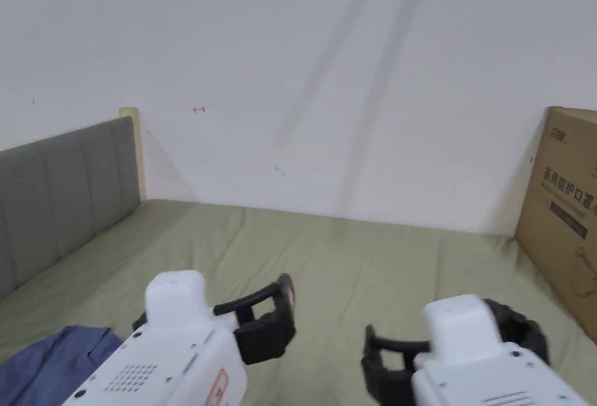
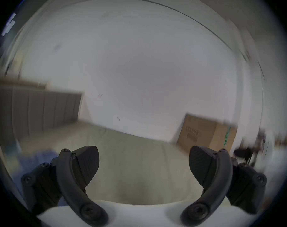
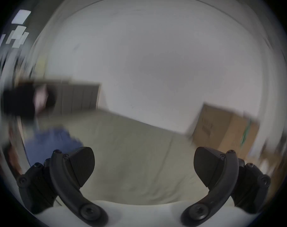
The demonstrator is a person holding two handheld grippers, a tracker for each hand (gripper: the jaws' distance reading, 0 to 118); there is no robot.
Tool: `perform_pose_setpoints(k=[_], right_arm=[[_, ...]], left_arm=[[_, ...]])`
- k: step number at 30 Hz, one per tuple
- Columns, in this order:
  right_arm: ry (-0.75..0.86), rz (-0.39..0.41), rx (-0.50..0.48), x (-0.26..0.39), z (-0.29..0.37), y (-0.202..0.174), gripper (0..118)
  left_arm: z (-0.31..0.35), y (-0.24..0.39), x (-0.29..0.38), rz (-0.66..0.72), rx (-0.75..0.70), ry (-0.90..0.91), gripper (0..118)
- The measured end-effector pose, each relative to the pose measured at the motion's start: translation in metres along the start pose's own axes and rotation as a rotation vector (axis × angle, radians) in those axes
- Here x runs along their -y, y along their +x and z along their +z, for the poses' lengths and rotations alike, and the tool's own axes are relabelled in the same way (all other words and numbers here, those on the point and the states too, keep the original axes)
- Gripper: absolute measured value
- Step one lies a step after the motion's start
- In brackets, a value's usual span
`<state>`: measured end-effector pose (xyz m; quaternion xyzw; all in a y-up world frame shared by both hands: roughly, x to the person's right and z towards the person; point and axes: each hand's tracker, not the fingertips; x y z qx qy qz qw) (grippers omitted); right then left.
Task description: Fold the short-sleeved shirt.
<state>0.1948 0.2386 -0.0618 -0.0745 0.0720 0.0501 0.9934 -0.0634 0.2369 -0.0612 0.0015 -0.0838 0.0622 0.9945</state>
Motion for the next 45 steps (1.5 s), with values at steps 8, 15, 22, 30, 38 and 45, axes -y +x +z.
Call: perform_pose_setpoints(k=[8, 15, 22, 30, 38, 45], right_arm=[[-0.062, -0.336, 0.159, 0.045, 0.018, 0.05, 118], [0.127, 0.043, 0.252, 0.02, 0.036, 0.018, 118], [0.162, -0.048, 0.324, 0.022, 0.047, 0.008, 1], [0.11, -0.081, 0.233, 0.026, 0.036, 0.012, 0], [0.087, -0.056, 0.181, 0.015, 0.016, -0.005, 0], [0.1, 0.052, -0.08, -0.003, -0.015, -0.083, 0]], left_arm=[[0.014, 0.014, 0.013, -0.057, -0.012, -0.035, 118], [0.014, 0.017, -0.004, -0.032, -0.061, -0.053, 118], [0.02, 0.028, 0.011, -0.128, -0.152, -0.022, 2], [0.019, 0.018, 0.004, -0.088, -0.074, -0.026, 0], [0.018, 0.008, -0.006, -0.128, -0.083, -0.047, 0], [0.069, -0.048, -0.029, -0.109, -0.315, -0.006, 0]])
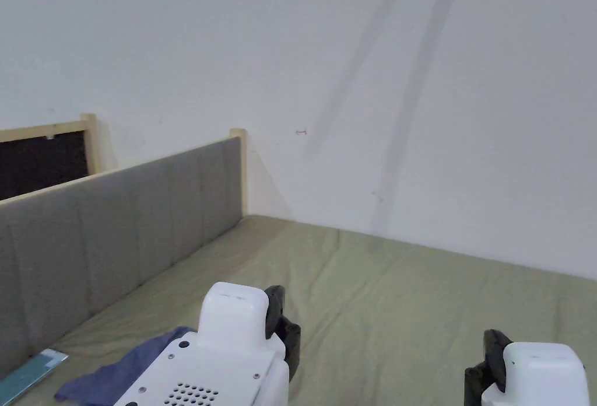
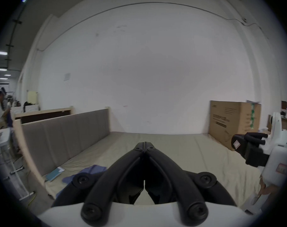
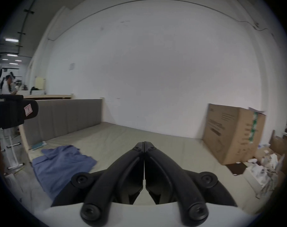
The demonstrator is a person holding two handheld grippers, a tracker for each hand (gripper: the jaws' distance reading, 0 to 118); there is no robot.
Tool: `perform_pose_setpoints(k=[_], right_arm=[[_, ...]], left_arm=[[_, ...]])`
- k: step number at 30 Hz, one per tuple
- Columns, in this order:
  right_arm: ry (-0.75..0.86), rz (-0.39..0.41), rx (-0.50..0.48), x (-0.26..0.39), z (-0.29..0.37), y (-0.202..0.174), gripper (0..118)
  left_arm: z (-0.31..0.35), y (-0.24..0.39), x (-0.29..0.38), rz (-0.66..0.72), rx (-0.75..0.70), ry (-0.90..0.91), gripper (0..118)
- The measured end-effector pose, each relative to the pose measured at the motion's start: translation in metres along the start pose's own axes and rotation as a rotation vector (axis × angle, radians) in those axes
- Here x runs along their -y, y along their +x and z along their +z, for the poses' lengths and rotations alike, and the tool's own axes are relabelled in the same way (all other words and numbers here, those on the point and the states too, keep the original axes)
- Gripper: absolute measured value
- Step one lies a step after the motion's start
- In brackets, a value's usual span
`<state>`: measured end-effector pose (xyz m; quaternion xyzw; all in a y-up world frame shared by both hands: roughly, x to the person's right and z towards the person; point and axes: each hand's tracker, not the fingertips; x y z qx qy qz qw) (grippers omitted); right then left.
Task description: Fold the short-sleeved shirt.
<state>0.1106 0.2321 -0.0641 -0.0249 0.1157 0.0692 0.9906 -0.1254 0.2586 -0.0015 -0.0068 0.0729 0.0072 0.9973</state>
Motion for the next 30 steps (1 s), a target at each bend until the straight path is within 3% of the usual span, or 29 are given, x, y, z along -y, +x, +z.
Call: perform_pose_setpoints(k=[3, 6, 7, 10, 18, 23, 24, 26, 27, 28, 30], right_arm=[[-0.013, -0.058, -0.151, -0.004, -0.014, -0.038, 0], [0.011, 0.033, -0.213, -0.004, -0.022, -0.079, 0], [0.011, 0.027, -0.239, -0.005, -0.024, -0.087, 0], [-0.043, -0.067, -0.33, -0.005, -0.034, -0.102, 0], [-0.112, -0.044, -0.31, 0.015, -0.057, -0.105, 0], [-0.196, -0.061, -0.289, 0.037, -0.087, -0.098, 0], [-0.216, -0.061, -0.282, 0.042, -0.093, -0.096, 0], [-0.249, -0.067, -0.272, 0.052, -0.106, -0.093, 0], [-0.272, -0.07, -0.269, 0.057, -0.113, -0.091, 0], [-0.289, -0.074, -0.264, 0.062, -0.118, -0.088, 0], [-0.321, -0.081, -0.247, 0.072, -0.131, -0.085, 0]], left_arm=[[0.023, -0.039, -0.001, -0.017, -0.142, -0.013, 0], [0.051, -0.075, 0.003, 0.012, -0.26, -0.022, 0], [0.055, -0.083, 0.005, 0.026, -0.285, -0.033, 0], [0.06, -0.104, 0.01, 0.027, -0.368, -0.055, 0], [0.002, -0.137, 0.041, 0.093, -0.343, -0.15, 0], [-0.09, -0.153, 0.111, 0.18, -0.255, -0.436, 0], [-0.108, -0.159, 0.129, 0.209, -0.23, -0.486, 3], [-0.143, -0.17, 0.158, 0.293, -0.226, -0.579, 55], [-0.158, -0.169, 0.175, 0.336, -0.208, -0.617, 71], [-0.172, -0.172, 0.188, 0.35, -0.224, -0.643, 84], [-0.202, -0.175, 0.209, 0.325, -0.249, -0.725, 91]])
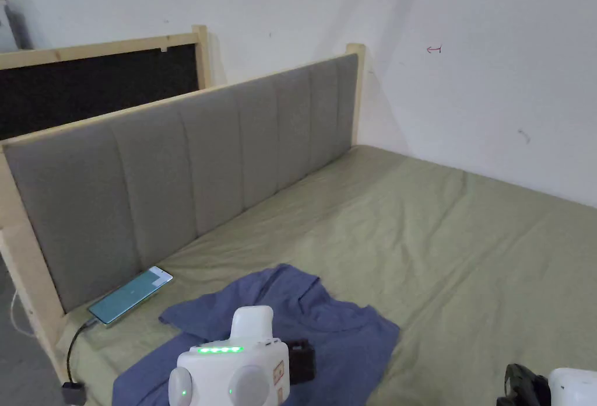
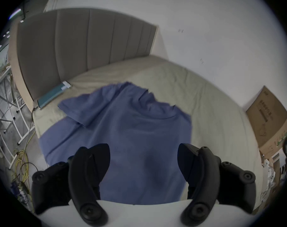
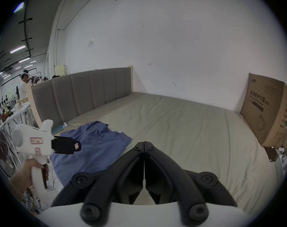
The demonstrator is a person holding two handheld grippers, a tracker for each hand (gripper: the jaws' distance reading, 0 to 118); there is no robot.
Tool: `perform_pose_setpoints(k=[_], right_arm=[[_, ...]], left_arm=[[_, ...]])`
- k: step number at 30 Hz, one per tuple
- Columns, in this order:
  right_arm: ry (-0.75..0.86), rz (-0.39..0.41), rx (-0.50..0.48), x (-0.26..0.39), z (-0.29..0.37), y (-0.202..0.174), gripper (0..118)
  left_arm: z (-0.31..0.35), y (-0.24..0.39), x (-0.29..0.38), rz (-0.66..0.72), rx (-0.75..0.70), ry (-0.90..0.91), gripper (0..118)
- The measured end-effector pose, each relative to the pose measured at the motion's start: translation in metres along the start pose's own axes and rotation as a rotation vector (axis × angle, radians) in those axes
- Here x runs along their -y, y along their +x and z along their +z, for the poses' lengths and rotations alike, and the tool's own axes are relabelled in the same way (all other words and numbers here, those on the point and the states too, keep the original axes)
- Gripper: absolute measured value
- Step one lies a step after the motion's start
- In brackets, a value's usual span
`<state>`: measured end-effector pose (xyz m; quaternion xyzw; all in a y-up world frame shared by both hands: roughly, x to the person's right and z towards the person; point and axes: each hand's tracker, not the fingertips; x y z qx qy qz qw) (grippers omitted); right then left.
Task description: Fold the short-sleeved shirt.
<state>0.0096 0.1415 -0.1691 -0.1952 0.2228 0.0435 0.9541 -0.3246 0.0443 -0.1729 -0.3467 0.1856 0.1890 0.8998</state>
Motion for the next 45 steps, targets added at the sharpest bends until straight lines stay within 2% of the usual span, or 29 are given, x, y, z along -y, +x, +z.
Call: perform_pose_setpoints(k=[5, 7, 8, 9, 10, 11, 12, 13, 14, 16, 18, 21, 24, 27, 28, 31, 35, 38, 40, 42, 45], right_arm=[[-0.078, -0.03, 0.021, 0.016, -0.029, 0.014, 0], [-0.102, -0.039, 0.024, 0.02, -0.035, 0.018, 0], [-0.111, -0.044, 0.024, 0.023, -0.038, 0.021, 0], [-0.123, -0.047, 0.024, 0.025, -0.041, 0.023, 0], [-0.13, -0.052, 0.027, 0.027, -0.042, 0.025, 0], [-0.135, -0.063, 0.033, 0.03, -0.043, 0.027, 0], [-0.147, -0.078, 0.036, 0.032, -0.045, 0.029, 0], [-0.167, -0.101, 0.037, 0.033, -0.045, 0.03, 0], [-0.179, -0.133, 0.032, 0.034, -0.044, 0.032, 0], [-0.185, -0.17, 0.016, 0.036, -0.04, 0.037, 0], [-0.183, -0.162, 0.027, 0.038, -0.036, 0.042, 0], [-0.179, -0.165, 0.058, 0.035, -0.028, 0.054, 0], [-0.162, -0.231, 0.075, 0.029, -0.012, 0.07, 0], [-0.144, -0.261, 0.112, 0.025, 0.003, 0.085, 0], [-0.137, -0.271, 0.114, 0.023, 0.009, 0.09, 0], [-0.113, -0.298, 0.144, 0.018, 0.026, 0.105, 0], [-0.064, -0.348, 0.205, 0.012, 0.052, 0.132, 0], [-0.022, -0.404, 0.246, 0.007, 0.076, 0.158, 0], [0.007, -0.418, 0.309, 0.003, 0.095, 0.175, 0], [0.049, -0.433, 0.37, -0.002, 0.117, 0.195, 0], [0.119, -0.456, 0.477, -0.01, 0.159, 0.226, 0]], left_arm=[[-0.081, 0.026, 0.006, -0.088, -0.033, -0.208, 100], [-0.107, 0.031, 0.016, -0.099, -0.052, -0.285, 100], [-0.103, 0.037, 0.021, -0.136, -0.092, -0.245, 98], [-0.095, 0.041, 0.021, -0.154, -0.089, -0.222, 90], [-0.091, 0.042, 0.018, -0.145, -0.085, -0.232, 53], [-0.085, 0.041, 0.014, -0.137, -0.103, -0.2, 5], [-0.084, 0.039, 0.011, -0.122, -0.165, -0.172, 0], [-0.079, 0.029, 0.007, -0.117, -0.244, -0.175, 0], [-0.083, 0.02, 0.009, -0.06, -0.122, -0.238, 0], [-0.075, 0.014, 0.006, -0.001, -0.084, -0.23, 0], [-0.079, -0.003, -0.005, 0.106, -0.045, -0.241, 0], [-0.064, -0.01, -0.009, 0.208, 0.083, -0.228, 0], [-0.043, -0.016, -0.018, 0.293, 0.213, -0.204, 0], [-0.025, -0.017, -0.029, 0.43, 0.363, -0.176, 0], [-0.018, -0.011, -0.033, 0.432, 0.388, -0.158, 0], [-0.001, 0.03, -0.053, 0.292, 0.411, -0.129, 0], [0.023, 0.115, -0.067, 0.221, 0.594, -0.139, 0], [0.026, 0.197, -0.068, 0.046, 0.666, -0.156, 0], [0.034, 0.251, -0.058, -0.005, 0.813, -0.205, 0], [0.081, 0.309, -0.028, -0.064, 0.958, -0.254, 0], [0.121, 0.376, -0.001, -0.192, 1.101, -0.267, 0]])
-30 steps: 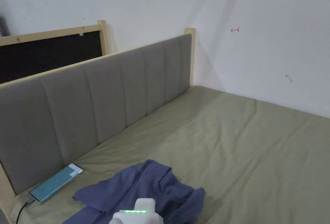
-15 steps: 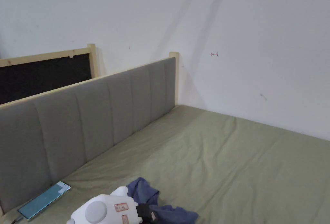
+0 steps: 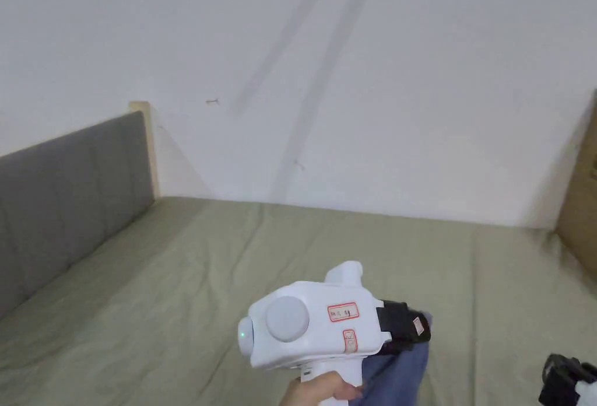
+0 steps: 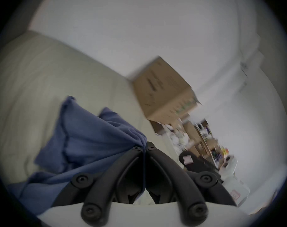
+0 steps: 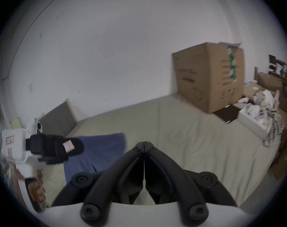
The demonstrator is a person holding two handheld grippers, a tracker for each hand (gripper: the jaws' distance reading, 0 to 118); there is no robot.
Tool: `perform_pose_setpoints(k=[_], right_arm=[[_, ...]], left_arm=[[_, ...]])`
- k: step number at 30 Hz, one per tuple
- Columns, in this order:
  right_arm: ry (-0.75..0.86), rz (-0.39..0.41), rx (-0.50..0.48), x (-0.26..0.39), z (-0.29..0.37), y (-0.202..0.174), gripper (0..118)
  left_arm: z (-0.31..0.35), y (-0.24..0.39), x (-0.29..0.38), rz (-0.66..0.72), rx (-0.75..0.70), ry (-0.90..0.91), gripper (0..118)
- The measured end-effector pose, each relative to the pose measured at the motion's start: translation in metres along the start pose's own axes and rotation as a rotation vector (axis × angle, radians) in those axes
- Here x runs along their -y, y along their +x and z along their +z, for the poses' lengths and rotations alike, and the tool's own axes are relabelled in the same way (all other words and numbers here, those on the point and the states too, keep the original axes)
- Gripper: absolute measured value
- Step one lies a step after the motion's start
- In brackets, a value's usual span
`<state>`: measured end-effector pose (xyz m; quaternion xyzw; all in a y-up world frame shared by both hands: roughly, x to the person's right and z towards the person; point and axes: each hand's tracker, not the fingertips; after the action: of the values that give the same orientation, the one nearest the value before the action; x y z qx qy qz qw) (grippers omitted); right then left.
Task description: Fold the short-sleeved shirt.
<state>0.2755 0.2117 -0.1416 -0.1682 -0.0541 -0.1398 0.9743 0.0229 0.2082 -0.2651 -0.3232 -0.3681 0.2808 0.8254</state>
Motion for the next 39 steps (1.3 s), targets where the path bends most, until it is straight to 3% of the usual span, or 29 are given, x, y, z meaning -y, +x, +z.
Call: perform_pose_setpoints(k=[2, 5, 10, 11, 12, 14, 15, 16, 18, 20, 22, 26, 30, 31, 33, 34, 36, 37, 39], right_arm=[[0.055, 0.003, 0.073, -0.013, 0.016, 0.024, 0], [0.089, 0.008, 0.179, -0.017, 0.037, 0.057, 0], [0.003, -0.071, 0.283, 0.005, 0.046, 0.11, 0], [-0.016, -0.084, 0.298, 0.011, 0.047, 0.12, 0], [-0.027, -0.09, 0.307, 0.017, 0.048, 0.128, 0], [-0.057, -0.096, 0.344, 0.027, 0.047, 0.142, 0], [-0.074, -0.109, 0.358, 0.03, 0.045, 0.148, 0], [-0.083, -0.128, 0.368, 0.033, 0.044, 0.151, 0], [-0.094, -0.155, 0.353, 0.035, 0.041, 0.155, 0], [-0.096, -0.147, 0.345, 0.037, 0.038, 0.151, 0], [-0.098, -0.109, 0.329, 0.037, 0.034, 0.141, 0], [-0.11, -0.093, 0.264, 0.044, 0.026, 0.119, 0], [-0.132, -0.102, 0.191, 0.052, 0.019, 0.098, 0], [-0.136, -0.087, 0.185, 0.053, 0.016, 0.093, 0], [-0.151, -0.064, 0.178, 0.055, 0.01, 0.086, 0], [-0.158, -0.061, 0.171, 0.056, 0.008, 0.083, 0], [-0.166, -0.062, 0.158, 0.059, 0.004, 0.08, 0], [-0.172, -0.06, 0.158, 0.06, 0.003, 0.078, 0], [-0.188, -0.039, 0.158, 0.064, -0.001, 0.076, 0]], left_arm=[[-0.03, 0.033, 0.02, -0.068, 0.049, -0.062, 0], [-0.079, 0.05, 0.061, -0.053, 0.089, -0.208, 0], [-0.172, 0.029, 0.151, -0.232, -0.119, -0.484, 1], [-0.183, 0.024, 0.166, -0.251, -0.153, -0.555, 6], [-0.19, 0.012, 0.175, -0.255, -0.165, -0.6, 21], [-0.194, 0.006, 0.188, -0.226, -0.195, -0.632, 97], [-0.193, 0.0, 0.188, -0.21, -0.183, -0.623, 115], [-0.186, -0.002, 0.185, -0.206, -0.181, -0.614, 116], [-0.168, 0.0, 0.173, -0.183, -0.163, -0.549, 100], [-0.145, -0.005, 0.15, -0.18, -0.153, -0.509, 56], [-0.114, -0.006, 0.136, -0.216, -0.21, -0.412, 2], [-0.039, -0.033, 0.113, -0.207, -0.32, -0.296, 0], [0.039, -0.082, 0.096, -0.18, -0.578, -0.176, 0], [0.055, -0.094, 0.092, -0.186, -0.606, -0.163, 10], [0.078, -0.117, 0.081, -0.145, -0.677, -0.176, 15], [0.083, -0.126, 0.077, -0.133, -0.722, -0.191, 21], [0.083, -0.155, 0.078, -0.123, -0.737, -0.222, 75], [0.081, -0.168, 0.079, -0.097, -0.759, -0.241, 96], [0.069, -0.199, 0.08, 0.012, -0.752, -0.275, 90]])
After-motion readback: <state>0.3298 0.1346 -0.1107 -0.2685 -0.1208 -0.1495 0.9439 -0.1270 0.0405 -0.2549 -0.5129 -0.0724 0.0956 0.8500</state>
